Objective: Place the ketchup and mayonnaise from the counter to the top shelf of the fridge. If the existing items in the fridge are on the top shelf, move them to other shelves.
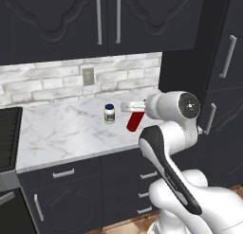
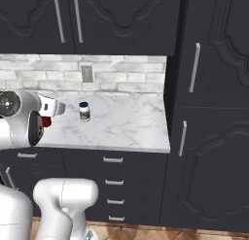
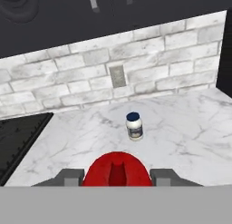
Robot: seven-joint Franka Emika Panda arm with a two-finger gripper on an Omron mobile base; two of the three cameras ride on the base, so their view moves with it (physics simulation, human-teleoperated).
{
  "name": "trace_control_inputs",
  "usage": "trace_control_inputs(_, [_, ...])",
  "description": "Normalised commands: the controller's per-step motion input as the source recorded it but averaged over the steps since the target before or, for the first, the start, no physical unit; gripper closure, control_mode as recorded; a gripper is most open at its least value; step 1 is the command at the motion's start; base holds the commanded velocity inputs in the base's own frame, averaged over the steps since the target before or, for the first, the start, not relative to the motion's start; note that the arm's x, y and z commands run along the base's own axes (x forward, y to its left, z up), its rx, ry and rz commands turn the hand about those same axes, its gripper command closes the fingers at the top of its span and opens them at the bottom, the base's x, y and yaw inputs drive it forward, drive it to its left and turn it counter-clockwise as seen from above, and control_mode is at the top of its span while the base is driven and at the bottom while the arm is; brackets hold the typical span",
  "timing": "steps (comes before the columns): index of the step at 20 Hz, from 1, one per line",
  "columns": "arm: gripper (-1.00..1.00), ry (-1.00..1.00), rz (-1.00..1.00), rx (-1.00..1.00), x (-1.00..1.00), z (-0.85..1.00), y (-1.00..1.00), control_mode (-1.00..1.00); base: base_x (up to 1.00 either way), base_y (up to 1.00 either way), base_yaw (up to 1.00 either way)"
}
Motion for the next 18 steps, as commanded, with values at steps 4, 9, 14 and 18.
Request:
trace_control_inputs(4, [1.0, 0.06, -0.03, 0.0, -0.67, 0.46, 0.0, -1.0, 0.0, 0.0, 0.0])
trace_control_inputs(9, [1.0, 0.01, -0.06, -0.03, -0.48, 0.35, 0.0, -1.0, 0.0, 0.0, 0.0])
trace_control_inputs(14, [1.0, -0.01, -0.05, -0.08, -0.19, 0.36, -0.06, -1.0, 0.0, 0.0, 0.0])
trace_control_inputs(18, [1.0, -0.04, -0.02, -0.12, 0.0, 0.36, -0.01, -1.0, 0.0, 0.0, 0.0])
